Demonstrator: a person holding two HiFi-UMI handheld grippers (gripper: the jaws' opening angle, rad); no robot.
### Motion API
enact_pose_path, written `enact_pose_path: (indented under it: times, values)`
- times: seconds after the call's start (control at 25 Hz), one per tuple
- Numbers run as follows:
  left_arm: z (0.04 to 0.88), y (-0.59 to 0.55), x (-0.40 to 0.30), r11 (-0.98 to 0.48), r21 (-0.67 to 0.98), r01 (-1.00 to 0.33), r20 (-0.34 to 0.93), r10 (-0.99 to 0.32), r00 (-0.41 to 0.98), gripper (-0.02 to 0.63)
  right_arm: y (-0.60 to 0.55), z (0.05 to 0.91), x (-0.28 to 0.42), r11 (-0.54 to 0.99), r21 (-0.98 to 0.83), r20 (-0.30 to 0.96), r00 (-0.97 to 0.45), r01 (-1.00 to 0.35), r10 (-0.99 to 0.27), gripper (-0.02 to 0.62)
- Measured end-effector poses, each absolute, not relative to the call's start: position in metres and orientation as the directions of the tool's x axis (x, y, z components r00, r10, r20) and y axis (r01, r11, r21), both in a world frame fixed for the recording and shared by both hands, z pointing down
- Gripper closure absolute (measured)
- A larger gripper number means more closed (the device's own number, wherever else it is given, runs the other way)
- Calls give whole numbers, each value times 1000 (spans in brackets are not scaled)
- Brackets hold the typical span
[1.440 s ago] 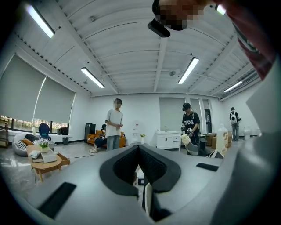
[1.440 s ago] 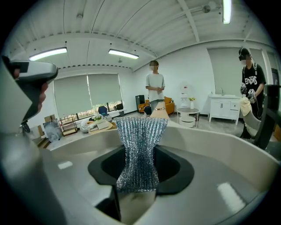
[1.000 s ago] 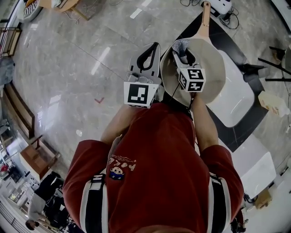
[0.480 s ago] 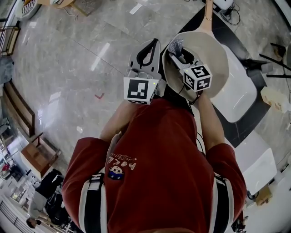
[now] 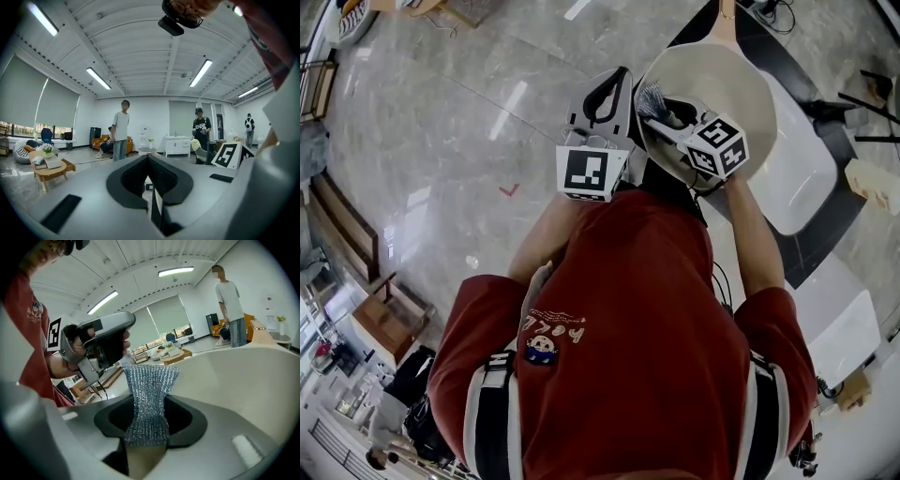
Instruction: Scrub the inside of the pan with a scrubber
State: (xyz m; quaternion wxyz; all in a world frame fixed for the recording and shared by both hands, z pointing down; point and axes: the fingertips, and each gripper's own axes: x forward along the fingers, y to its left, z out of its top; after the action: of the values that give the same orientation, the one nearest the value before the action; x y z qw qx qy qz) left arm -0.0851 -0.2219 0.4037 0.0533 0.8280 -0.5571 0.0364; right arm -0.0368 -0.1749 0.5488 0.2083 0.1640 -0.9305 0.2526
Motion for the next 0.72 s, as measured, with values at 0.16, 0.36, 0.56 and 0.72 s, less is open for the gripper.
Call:
enact_pose_path:
  times: [0.16, 0.36, 0.56, 0.72]
  values:
    - [408, -217, -82, -397, 21, -917, 124, -910, 397, 600, -159, 549, -33, 834, -427, 490, -864, -350, -111, 394]
    - [410, -213, -80, -401, 28, -916, 131, -907, 401, 600, -138, 549, -28, 844, -457, 525, -851, -282, 0, 394]
    - [410, -214, -78, -402, 33, -915, 114, -908, 403, 600, -123, 550, -22, 838, -504, 568, -811, -208, 141, 394]
    - [411, -214, -73, -414, 42, -909, 116, -902, 416, 600, -110, 550, -15, 826, -539, 595, -768, -162, 238, 394]
